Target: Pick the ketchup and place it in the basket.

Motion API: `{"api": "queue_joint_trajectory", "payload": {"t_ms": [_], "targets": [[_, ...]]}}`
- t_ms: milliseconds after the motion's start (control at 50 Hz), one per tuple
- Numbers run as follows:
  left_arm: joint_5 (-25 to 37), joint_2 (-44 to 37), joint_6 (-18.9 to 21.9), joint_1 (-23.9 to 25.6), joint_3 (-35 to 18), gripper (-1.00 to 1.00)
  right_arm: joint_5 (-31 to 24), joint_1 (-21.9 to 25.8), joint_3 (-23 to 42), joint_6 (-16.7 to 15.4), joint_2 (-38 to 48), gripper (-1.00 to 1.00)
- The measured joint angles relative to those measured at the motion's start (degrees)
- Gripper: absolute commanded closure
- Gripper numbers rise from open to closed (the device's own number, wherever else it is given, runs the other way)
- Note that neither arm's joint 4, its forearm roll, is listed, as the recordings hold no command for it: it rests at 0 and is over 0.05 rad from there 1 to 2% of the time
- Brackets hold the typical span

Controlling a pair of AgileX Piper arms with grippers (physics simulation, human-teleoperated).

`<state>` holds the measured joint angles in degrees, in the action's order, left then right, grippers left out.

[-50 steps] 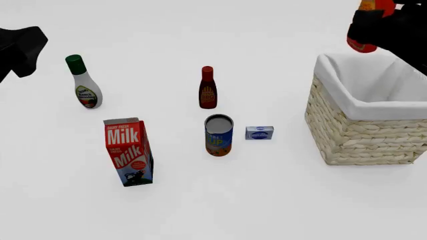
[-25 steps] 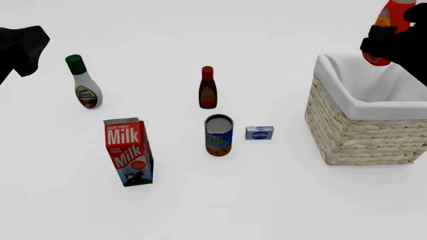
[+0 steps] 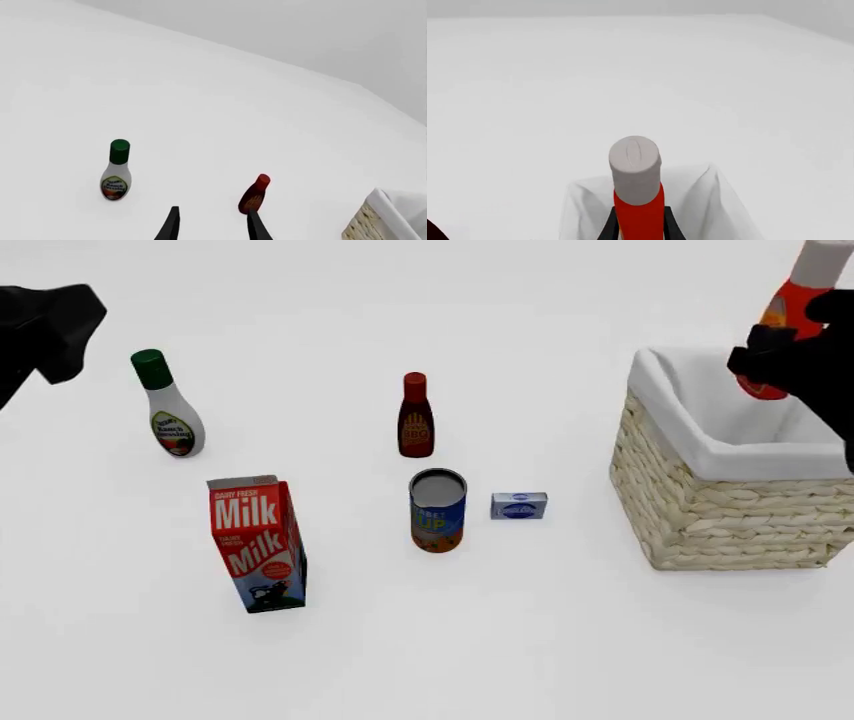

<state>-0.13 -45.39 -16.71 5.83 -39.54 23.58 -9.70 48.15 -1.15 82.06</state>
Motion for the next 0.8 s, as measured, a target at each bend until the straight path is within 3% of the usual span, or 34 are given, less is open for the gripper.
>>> {"api": "queue_joint_trajectory", "payload": {"t_ms": [800], "targets": [[-1.14,-1.10,0.05,0.13,0.09,-1.00,7.91,-3.16,-1.39,2.14,9.25,1.00]]}}
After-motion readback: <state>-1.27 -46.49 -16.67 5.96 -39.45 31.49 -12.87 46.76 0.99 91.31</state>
